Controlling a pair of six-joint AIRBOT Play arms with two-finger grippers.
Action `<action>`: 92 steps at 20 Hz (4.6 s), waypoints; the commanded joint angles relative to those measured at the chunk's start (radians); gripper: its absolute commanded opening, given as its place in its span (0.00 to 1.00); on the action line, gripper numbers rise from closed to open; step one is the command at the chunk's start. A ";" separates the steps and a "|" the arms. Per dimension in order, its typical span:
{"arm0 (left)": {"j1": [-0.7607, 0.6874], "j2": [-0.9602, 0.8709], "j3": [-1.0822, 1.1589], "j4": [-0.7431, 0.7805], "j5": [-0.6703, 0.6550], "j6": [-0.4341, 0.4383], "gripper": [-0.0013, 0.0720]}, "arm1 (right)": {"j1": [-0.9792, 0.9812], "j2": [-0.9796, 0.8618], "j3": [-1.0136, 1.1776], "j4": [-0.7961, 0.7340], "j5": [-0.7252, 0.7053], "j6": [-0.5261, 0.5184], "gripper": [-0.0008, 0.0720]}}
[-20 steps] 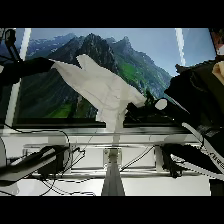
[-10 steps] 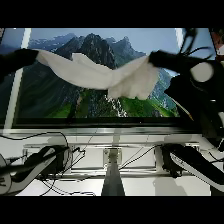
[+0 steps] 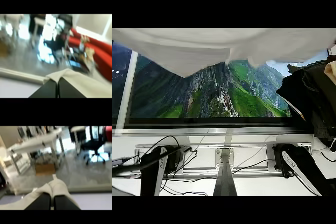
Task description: Fold the clothes and pants, and hang the long-sleeved shirts on hangers.
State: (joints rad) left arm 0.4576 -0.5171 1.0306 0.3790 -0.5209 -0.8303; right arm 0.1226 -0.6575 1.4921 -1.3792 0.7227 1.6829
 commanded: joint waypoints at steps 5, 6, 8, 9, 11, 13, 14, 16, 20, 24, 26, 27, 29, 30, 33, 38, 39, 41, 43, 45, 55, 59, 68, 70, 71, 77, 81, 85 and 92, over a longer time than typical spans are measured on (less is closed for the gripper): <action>0.005 0.191 -0.003 0.230 0.228 0.000 0.03 | -0.003 0.064 0.010 0.114 0.269 -0.001 0.03; 0.005 0.153 -0.003 0.235 0.156 0.000 0.03 | -0.003 0.026 -0.015 0.145 0.313 -0.002 0.03; 0.005 0.036 -0.003 0.259 -0.029 0.000 0.03 | -0.003 -0.088 -0.084 0.182 0.360 -0.002 0.03; 0.002 -0.042 -0.003 0.280 -0.111 0.000 0.03 | -0.003 -0.150 -0.117 0.181 0.359 -0.002 0.03; -0.014 -0.240 -0.004 0.312 -0.196 0.001 0.03 | -0.003 -0.298 -0.174 0.179 0.311 -0.002 0.03; -0.053 -0.461 -0.003 0.328 -0.177 0.002 0.03 | -0.003 -0.465 -0.203 0.178 0.200 -0.002 0.03; -0.084 -0.579 -0.003 0.327 -0.146 0.019 0.03 | -0.003 -0.558 -0.204 0.181 0.125 -0.002 0.03; -0.152 -0.782 0.001 0.321 -0.055 0.031 0.03 | -0.001 -0.720 -0.202 0.206 -0.048 -0.001 0.03; -0.255 -0.981 0.008 0.179 0.092 0.031 0.04 | -0.014 -0.876 -0.200 0.197 -0.241 -0.002 0.11; -0.254 -0.971 0.008 0.196 0.079 0.030 0.98 | -0.137 -0.871 -0.200 0.120 -0.099 -0.002 0.68; -0.216 -0.930 0.008 0.196 -0.062 0.030 0.98 | -0.235 -0.871 -0.200 0.116 0.085 -0.056 0.68; -0.193 -0.911 0.008 0.196 -0.152 0.030 0.98 | -0.277 -0.871 -0.200 0.116 0.183 -0.130 0.68; -0.137 -0.887 0.007 0.197 -0.365 0.017 0.97 | -0.335 -0.882 -0.200 0.119 0.325 -0.199 0.68; -0.110 -0.886 0.007 0.205 -0.446 -0.020 0.97 | -0.352 -0.896 -0.200 0.120 0.379 -0.217 0.68; -0.059 -0.886 -0.006 0.327 -0.515 -0.137 0.83 | -0.353 -0.963 -0.200 0.139 0.447 -0.264 0.68; -0.040 -0.885 -0.028 0.600 -0.596 -0.253 0.71 | -0.341 -1.082 -0.200 0.316 0.430 -0.336 0.62; -0.031 -0.881 -0.038 0.621 -0.627 -0.258 0.71 | -0.340 -1.097 -0.200 0.357 0.430 -0.370 0.62; 0.009 -0.857 -0.090 0.616 -0.652 -0.261 0.71 | -0.339 -1.115 -0.200 0.405 0.428 -0.396 0.62; 0.064 -0.803 -0.192 0.616 -0.654 -0.262 0.71 | -0.338 -1.121 -0.200 0.401 0.430 -0.396 0.61; 0.125 -0.731 -0.323 0.616 -0.635 -0.235 0.71 | -0.338 -1.121 -0.200 0.400 0.431 -0.412 0.48; -0.015 -0.763 -0.496 0.473 -0.502 -0.140 0.70 | -0.277 -1.118 -0.200 0.407 0.459 -0.527 0.03; -0.111 -0.812 -0.483 0.427 -0.468 -0.117 0.03 | -0.277 -1.106 -0.200 0.407 0.467 -0.527 0.03; -0.099 -0.660 0.285 0.412 -0.549 -0.106 0.03 | -0.275 -0.748 0.020 0.502 0.549 -0.578 0.03; -0.081 -0.582 0.418 0.412 -0.488 -0.120 0.03 | -0.275 -0.619 0.092 0.564 0.544 -0.578 0.03; -0.069 -0.529 0.456 0.412 -0.443 -0.140 0.03 | -0.275 -0.558 0.130 0.579 0.541 -0.578 0.03; 0.002 -0.188 0.472 0.414 -0.229 -0.150 0.03 | -0.275 -0.227 0.334 0.591 0.538 -0.577 0.03; 0.023 -0.041 0.471 0.505 -0.165 -0.152 0.03 | -0.275 -0.072 0.375 0.584 0.460 -0.577 0.03; 0.023 -0.075 0.466 0.669 -0.309 -0.266 0.03 | -0.275 -0.088 0.368 0.502 0.489 -0.511 0.03; -0.090 -0.600 0.407 0.668 -0.564 -0.163 0.03 | -0.275 -0.470 0.129 0.607 0.560 -0.408 0.03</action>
State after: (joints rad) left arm 0.4221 -0.9188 1.4536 1.0286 -1.0134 -1.0363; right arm -0.1528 -0.9794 1.7130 -0.8268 1.2686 1.2423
